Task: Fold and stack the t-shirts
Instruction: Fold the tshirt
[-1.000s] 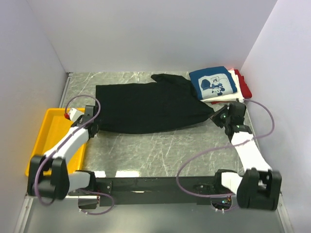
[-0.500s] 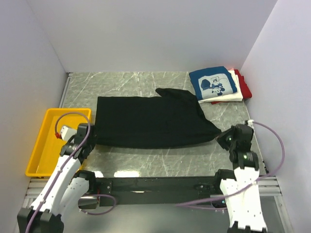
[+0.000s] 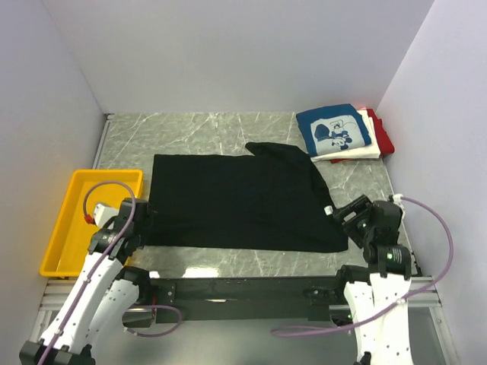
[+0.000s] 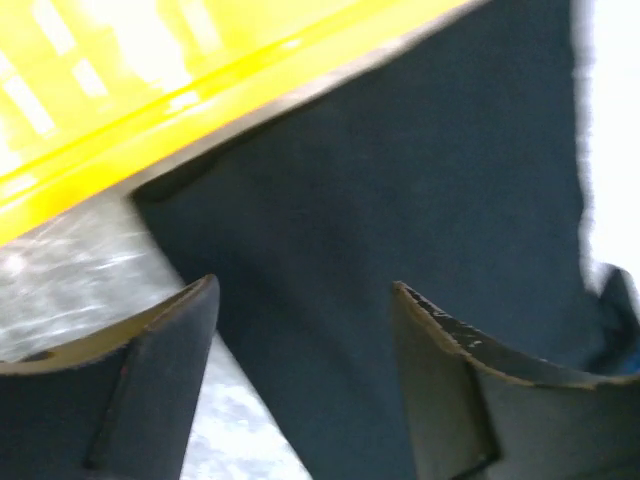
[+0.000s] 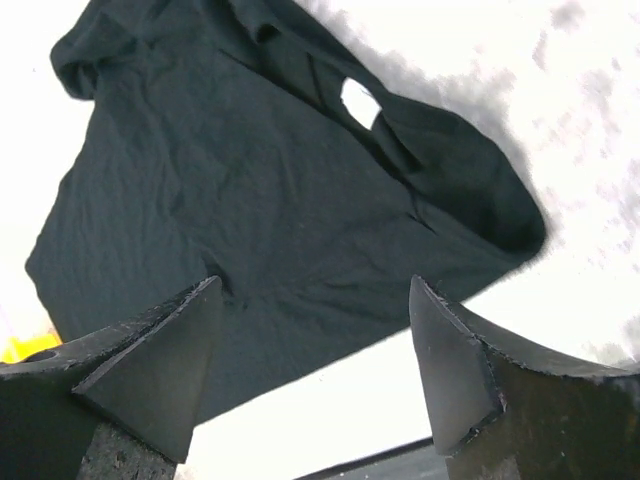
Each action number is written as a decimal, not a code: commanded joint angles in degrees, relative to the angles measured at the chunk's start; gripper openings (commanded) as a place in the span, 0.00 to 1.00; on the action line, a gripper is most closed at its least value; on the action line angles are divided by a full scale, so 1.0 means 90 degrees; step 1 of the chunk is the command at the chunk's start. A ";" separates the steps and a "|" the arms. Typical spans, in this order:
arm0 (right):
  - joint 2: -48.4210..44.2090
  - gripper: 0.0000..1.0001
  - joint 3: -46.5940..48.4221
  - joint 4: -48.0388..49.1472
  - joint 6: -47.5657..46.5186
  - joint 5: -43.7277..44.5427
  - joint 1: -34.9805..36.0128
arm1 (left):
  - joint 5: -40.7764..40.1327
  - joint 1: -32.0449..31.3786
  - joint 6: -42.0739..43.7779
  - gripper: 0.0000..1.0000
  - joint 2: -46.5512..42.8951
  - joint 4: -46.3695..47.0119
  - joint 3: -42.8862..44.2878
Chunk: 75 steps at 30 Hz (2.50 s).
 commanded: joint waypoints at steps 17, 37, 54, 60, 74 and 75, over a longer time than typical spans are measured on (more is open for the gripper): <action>0.7322 0.53 0.3875 0.4072 -0.0714 -0.1319 0.0599 | 0.0044 0.0057 0.2623 0.64 0.6050 0.2244 0.5107; 1.1710 0.48 0.7784 0.2704 -0.0430 -0.0997 -0.0357 | 0.0905 0.0897 0.3259 0.62 0.8935 0.2459 0.7297; 1.1837 0.51 0.8917 0.2422 -0.0957 -0.0772 -0.0670 | 0.0368 0.0994 0.3318 0.59 0.9639 0.2049 0.7844; 1.1193 0.52 0.8741 0.2597 -0.1279 -0.1026 -0.0174 | -0.0013 0.0994 0.3005 0.53 0.9951 0.1600 0.8069; 1.2187 0.53 0.9629 0.2402 -0.1934 -0.1192 0.1136 | -0.0472 0.1063 0.2966 0.49 1.0645 0.1267 0.8460; 1.2411 0.54 0.9717 0.2305 -0.1992 -0.1202 0.1175 | -0.0453 0.1072 0.2976 0.48 1.0645 0.1316 0.8392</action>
